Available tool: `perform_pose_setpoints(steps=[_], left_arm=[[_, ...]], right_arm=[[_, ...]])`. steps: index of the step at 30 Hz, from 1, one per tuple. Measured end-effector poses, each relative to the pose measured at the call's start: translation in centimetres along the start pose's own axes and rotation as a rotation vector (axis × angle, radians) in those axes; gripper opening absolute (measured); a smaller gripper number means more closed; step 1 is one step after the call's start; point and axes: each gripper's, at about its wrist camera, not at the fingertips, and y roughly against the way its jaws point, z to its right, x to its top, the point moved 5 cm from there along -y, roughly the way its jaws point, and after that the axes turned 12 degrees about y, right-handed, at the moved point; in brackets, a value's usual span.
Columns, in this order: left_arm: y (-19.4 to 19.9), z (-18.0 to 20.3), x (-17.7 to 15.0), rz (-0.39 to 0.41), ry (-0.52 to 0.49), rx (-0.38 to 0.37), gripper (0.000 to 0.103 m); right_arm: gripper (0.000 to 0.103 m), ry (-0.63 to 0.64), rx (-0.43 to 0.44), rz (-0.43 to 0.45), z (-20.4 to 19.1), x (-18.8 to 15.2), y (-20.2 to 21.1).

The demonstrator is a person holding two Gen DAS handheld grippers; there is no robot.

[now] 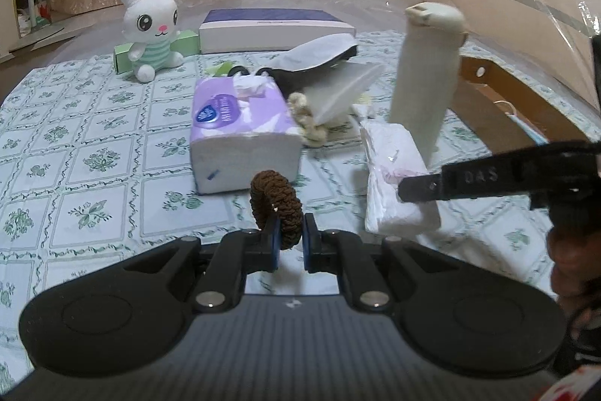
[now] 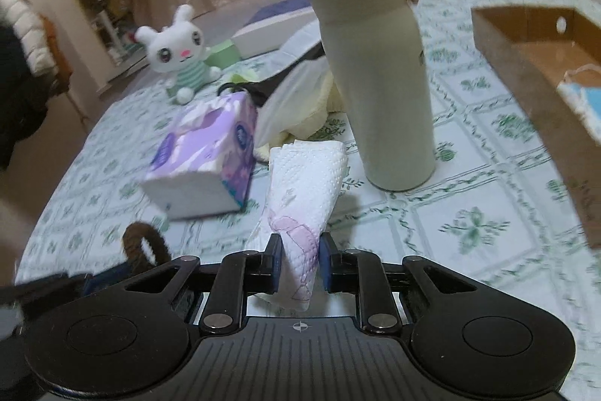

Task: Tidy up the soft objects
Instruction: 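Grasp the brown hair tie with the left gripper while the right grasps the white tissue packet, then carry both items into the cardboard box and open both grippers there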

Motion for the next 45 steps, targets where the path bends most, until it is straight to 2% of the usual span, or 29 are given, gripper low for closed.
perform_pose_setpoints(steps=[10,21,35,45], left_arm=[[3.6,3.7,-1.0,0.009,-0.005,-0.033,0.010],[5.6,8.1,-1.6,0.014,-0.054,-0.059,0.010],[4.2,14.7,-1.2,-0.013,-0.118,-0.151,0.010],[1.6,21.7,0.4,-0.018,-0.190,-0.252,0.010]], right_arm=[[0.021,0.098,-0.032,0.018,1.1,-2.1,6.5],[0.021,0.093,-0.064,0.051,4.0,-3.3,10.6],[0.021,0.051,-0.159,0.091,10.4,-3.8,14.5],[0.021,0.041,-0.247,0.111,16.5,-2.9,17.1]])
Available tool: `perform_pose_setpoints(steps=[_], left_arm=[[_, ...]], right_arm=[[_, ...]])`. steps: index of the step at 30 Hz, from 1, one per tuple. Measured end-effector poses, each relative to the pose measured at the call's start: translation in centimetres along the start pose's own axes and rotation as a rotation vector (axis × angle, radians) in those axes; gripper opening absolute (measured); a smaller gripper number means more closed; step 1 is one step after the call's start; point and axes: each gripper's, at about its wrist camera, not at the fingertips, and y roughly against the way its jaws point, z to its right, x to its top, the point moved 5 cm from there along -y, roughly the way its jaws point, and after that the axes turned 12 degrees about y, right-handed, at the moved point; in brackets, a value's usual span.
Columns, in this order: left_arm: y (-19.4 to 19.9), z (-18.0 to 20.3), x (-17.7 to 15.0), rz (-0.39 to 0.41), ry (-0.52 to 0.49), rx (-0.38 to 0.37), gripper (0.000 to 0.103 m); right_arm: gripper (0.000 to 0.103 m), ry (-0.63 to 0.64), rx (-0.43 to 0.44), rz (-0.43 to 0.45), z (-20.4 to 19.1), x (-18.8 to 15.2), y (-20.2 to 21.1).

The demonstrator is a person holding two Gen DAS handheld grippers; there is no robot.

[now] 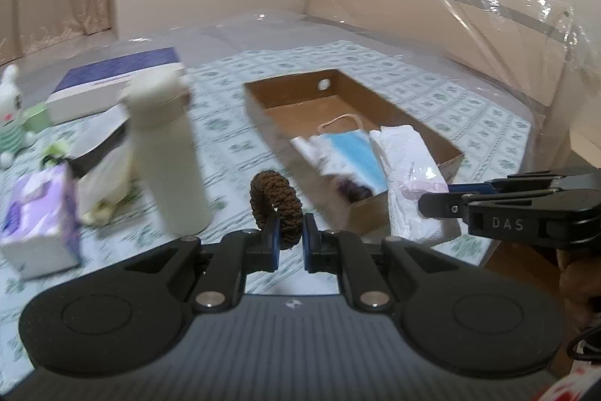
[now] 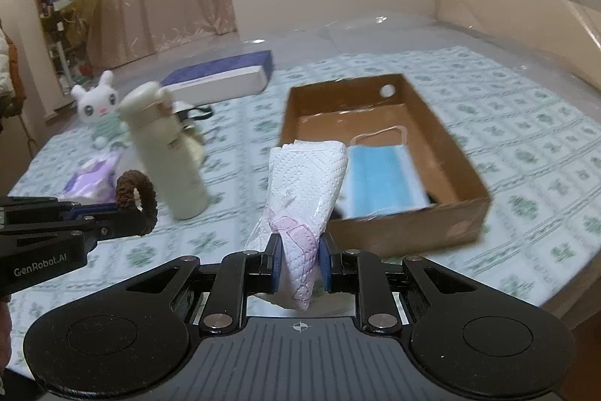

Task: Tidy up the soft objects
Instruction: 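Carry both items into the cardboard box and open both grippers there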

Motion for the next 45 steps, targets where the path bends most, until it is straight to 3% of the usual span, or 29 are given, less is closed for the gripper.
perform_pose_setpoints(steps=[11,20,27,30,32,45], left_arm=[[-5.2,6.1,2.9,-0.009,-0.053,-0.089,0.010],[-9.3,8.4,4.6,-0.018,-0.058,-0.116,0.010],[-12.7,8.7,5.5,-0.028,-0.060,-0.105,0.011],[-13.8,8.6,5.7,-0.013,-0.071,-0.089,0.024],[-14.2,8.2,5.7,-0.015,-0.059,-0.083,0.024],[-12.2,5.4,3.5,-0.032,-0.027,-0.037,0.024]], right_arm=[[0.021,0.021,-0.082,0.006,6.7,1.5,-0.9],[0.021,0.018,-0.104,0.011,10.6,3.0,-3.3],[0.021,0.022,-0.106,0.004,12.3,4.0,-5.4],[0.021,0.020,-0.101,-0.001,12.6,4.1,-6.2],[0.021,0.020,-0.098,-0.003,12.6,4.1,-6.5],[0.021,0.026,-0.067,-0.014,11.7,4.0,-7.7]])
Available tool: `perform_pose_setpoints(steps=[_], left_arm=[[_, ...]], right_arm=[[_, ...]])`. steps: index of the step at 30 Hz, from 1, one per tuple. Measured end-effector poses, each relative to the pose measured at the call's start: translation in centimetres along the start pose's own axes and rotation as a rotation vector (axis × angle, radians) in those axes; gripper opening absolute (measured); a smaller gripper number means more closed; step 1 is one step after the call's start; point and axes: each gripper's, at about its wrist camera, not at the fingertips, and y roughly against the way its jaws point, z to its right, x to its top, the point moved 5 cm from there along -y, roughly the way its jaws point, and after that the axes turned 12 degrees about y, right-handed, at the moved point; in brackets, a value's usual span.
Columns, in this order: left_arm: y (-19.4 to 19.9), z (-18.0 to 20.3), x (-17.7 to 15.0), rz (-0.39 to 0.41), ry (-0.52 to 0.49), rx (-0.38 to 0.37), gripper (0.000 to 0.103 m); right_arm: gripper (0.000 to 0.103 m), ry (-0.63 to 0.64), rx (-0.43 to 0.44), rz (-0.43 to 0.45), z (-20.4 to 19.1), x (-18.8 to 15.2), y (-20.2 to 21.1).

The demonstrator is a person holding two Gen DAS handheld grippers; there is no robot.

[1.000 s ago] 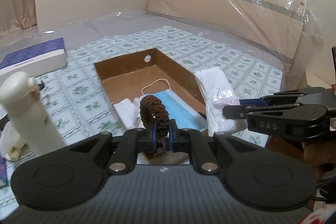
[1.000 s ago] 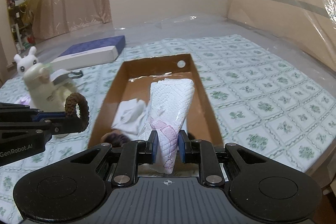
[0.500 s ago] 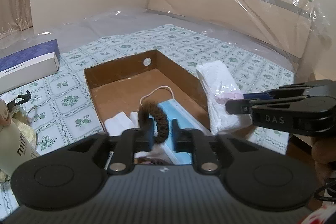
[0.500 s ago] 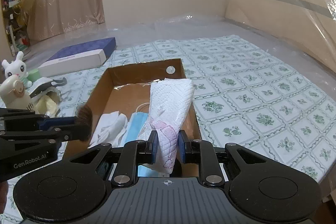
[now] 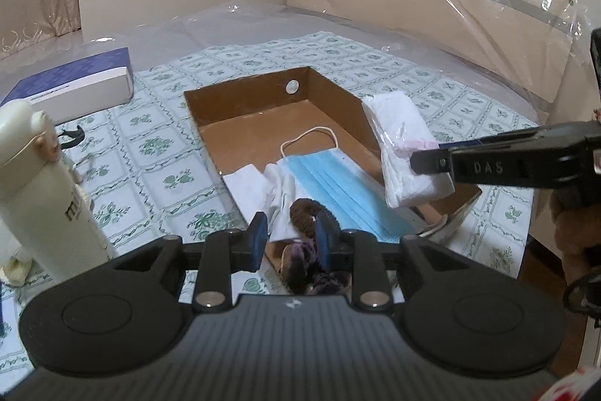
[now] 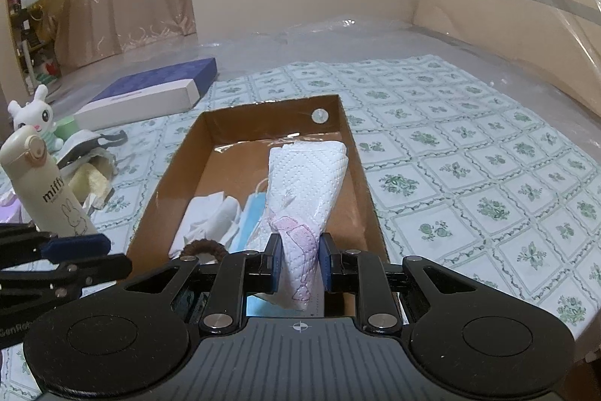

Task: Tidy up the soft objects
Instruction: 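Carry both items into the cardboard box and open both grippers there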

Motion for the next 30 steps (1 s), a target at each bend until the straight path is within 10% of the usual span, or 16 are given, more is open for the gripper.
perform_pose_setpoints(steps=[4,8,30], left_arm=[[0.4,-0.5,-0.1,0.005,0.009,0.004,0.024],[0.6,-1.1,-0.2,0.005,0.020,0.018,0.026],[8.4,-5.9,-3.8,0.034,0.110,0.110,0.049]], right_arm=[[0.023,-0.007,0.033,0.009,-0.3,0.4,-0.4],[0.058,-0.036,0.035,0.022,-0.1,0.5,-0.5],[0.058,-0.094,0.118,0.000,-7.3,-2.9,5.4]])
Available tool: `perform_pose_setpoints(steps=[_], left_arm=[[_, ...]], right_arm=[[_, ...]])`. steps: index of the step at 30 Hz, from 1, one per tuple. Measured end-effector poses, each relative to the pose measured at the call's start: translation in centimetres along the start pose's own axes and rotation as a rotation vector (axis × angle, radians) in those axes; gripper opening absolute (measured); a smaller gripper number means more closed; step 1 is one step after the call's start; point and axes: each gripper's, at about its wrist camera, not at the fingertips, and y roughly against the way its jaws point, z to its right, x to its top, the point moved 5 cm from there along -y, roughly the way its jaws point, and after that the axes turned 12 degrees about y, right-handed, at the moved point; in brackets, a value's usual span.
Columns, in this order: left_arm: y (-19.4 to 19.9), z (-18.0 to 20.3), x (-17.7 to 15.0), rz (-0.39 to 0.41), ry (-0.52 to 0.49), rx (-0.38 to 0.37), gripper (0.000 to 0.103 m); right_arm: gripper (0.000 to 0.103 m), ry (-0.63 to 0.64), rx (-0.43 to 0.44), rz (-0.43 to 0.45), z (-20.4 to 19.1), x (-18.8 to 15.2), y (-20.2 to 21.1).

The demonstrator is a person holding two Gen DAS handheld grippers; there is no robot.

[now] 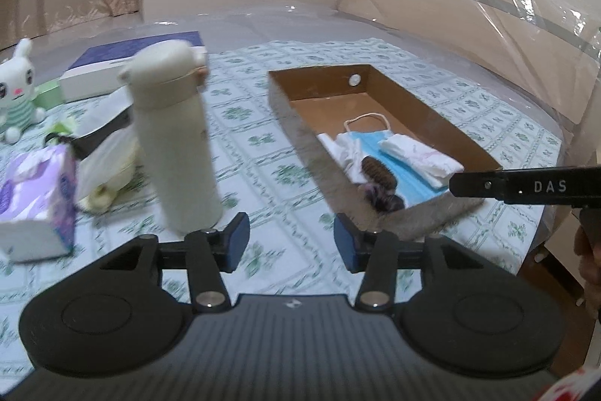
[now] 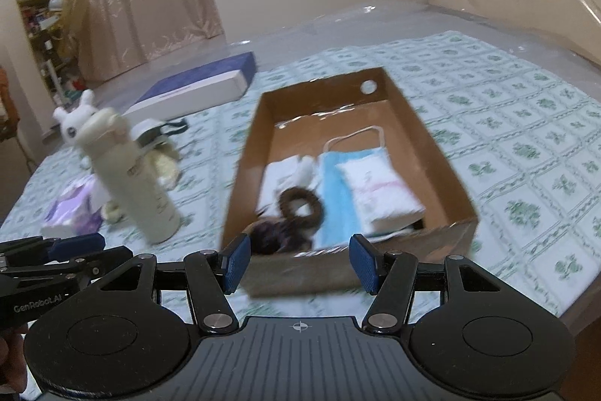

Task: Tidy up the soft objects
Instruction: 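Move both open grippers back toward the pile beside the purple tissue pack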

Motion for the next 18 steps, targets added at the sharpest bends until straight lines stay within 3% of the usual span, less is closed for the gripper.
perform_pose_setpoints(steps=[5,10,18], left_arm=[[2.8,-2.4,-0.8,0.016,0.029,0.031,0.053],[5.5,-4.8,-1.1,0.045,0.054,0.062,0.066],[9.2,-9.3,-1.4,0.085,0.093,0.103,0.071]], right_arm=[[0.058,0.024,0.042,-0.007,-3.2,-0.6,0.6],[0.058,0.049,0.079,-0.009,-6.5,-0.8,0.9],[0.058,0.131,0.130,-0.017,-11.5,-0.4,0.6]])
